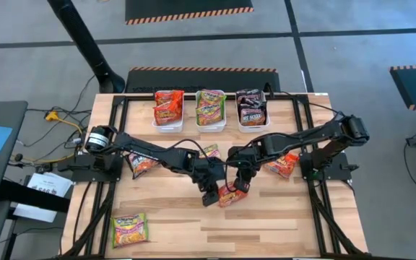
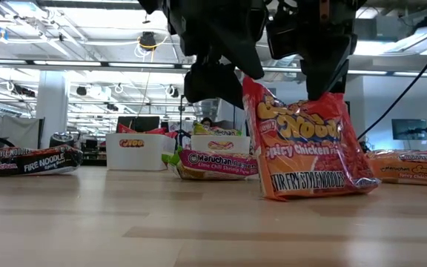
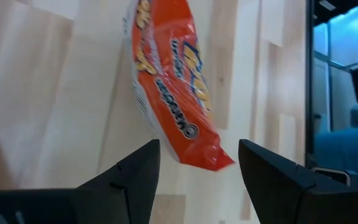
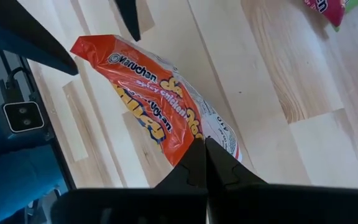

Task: Sort Maruchan noodles
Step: Put the bottom orange noodle pack into the left white bin

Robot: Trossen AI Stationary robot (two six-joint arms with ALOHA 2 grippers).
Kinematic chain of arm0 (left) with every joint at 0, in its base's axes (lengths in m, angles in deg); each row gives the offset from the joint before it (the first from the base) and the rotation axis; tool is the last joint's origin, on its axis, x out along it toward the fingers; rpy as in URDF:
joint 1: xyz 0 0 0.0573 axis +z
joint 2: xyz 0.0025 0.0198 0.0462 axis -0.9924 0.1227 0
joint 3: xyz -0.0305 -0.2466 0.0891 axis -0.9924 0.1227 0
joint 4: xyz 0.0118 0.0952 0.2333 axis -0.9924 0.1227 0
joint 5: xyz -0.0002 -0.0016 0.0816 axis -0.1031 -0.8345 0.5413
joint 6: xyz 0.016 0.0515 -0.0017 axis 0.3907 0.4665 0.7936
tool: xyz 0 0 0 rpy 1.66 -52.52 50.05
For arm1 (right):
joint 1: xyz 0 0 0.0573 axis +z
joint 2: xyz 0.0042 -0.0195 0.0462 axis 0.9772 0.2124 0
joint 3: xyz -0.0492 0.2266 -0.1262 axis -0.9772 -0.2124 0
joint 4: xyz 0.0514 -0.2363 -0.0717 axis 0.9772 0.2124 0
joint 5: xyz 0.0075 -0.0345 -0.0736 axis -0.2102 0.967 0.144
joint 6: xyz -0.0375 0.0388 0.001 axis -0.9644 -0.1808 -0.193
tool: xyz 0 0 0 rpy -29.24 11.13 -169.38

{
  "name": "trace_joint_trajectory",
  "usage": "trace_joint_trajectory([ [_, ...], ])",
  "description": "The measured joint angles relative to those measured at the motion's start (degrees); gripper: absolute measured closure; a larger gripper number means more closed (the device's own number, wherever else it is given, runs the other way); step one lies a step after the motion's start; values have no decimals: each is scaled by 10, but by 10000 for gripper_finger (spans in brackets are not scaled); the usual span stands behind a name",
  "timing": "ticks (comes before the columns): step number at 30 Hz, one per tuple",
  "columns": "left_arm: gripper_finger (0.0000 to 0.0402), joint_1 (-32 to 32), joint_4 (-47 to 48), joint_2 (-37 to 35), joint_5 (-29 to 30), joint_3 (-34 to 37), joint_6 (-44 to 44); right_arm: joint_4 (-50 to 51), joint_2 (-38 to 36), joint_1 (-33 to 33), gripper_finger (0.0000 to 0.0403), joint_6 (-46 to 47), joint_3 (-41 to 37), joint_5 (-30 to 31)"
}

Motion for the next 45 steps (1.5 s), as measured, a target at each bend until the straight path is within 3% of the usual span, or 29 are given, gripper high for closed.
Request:
trace_joint_trajectory([
  [11, 198, 0, -34, 0, 34, 0, 3, -11, 0, 0, 399, 5, 0, 1],
  [23, 198, -4, 11, 0, 40, -1, 8, -7, 1, 0, 399, 20, 0, 0],
  [36, 198, -38, 8, 0, 152, -1, -32, -9, 1, 0, 399, 17, 0, -1],
  [40, 198, -37, -38, 0, 150, 8, -36, -9, 1, 0, 399, 16, 0, -1],
  [45, 198, -34, -168, 0, 103, 87, -98, -9, 1, 0, 399, 15, 0, -3],
])
